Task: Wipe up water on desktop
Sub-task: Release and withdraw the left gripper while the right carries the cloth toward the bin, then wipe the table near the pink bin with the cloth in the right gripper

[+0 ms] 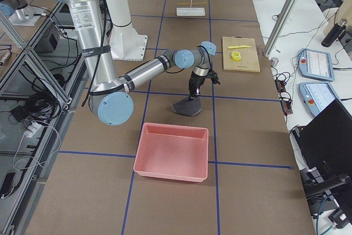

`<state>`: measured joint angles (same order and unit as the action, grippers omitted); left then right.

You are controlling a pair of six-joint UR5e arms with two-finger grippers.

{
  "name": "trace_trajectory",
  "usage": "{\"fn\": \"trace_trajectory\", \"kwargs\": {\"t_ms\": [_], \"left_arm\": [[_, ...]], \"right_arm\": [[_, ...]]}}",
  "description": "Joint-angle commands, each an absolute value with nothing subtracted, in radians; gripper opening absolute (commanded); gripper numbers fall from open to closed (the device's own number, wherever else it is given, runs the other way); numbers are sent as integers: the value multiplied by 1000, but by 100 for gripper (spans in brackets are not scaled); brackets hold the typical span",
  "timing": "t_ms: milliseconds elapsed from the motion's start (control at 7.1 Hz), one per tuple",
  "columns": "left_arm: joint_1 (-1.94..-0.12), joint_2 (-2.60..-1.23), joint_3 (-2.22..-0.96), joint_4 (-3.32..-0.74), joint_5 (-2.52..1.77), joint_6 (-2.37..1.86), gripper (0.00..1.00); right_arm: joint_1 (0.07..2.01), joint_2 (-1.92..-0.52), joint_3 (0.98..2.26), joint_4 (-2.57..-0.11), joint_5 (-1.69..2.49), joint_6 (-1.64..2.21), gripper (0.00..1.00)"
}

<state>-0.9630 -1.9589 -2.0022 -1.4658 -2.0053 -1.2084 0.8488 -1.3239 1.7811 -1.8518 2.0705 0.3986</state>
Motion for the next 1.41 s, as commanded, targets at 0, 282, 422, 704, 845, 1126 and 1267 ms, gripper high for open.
{"fn": "trace_trajectory", "kwargs": {"t_ms": [0,282,422,704,845,1126,1267], "left_arm": [[-988,-1954,-1982,-1463,-1999,-1109,98],[-1025,-1954,-1935,-1465,-1999,-1042,98],[-1046,-1951,-1931,-1465,-2000,-985,98],[-1055,-1950,-1931,-1466,-1999,-970,98],[-1055,-1950,-1930,-1466,-1999,-948,98],[-1081,-1950,-1930,-1434,-1997,-839,98],[-1095,-1919,-1933,-1437,-1997,-836,98]], "right_arm": [[751,-1319,1793,-1835,2085,484,0],[642,-1315,1845,-1776,2112,653,0],[597,-1318,1888,-1775,2153,716,0],[520,-1325,1954,-1775,2177,837,0],[506,-1325,1938,-1773,2166,830,0],[613,-1319,1844,-1772,2160,644,0],[680,-1318,1804,-1773,2167,536,0]]}}
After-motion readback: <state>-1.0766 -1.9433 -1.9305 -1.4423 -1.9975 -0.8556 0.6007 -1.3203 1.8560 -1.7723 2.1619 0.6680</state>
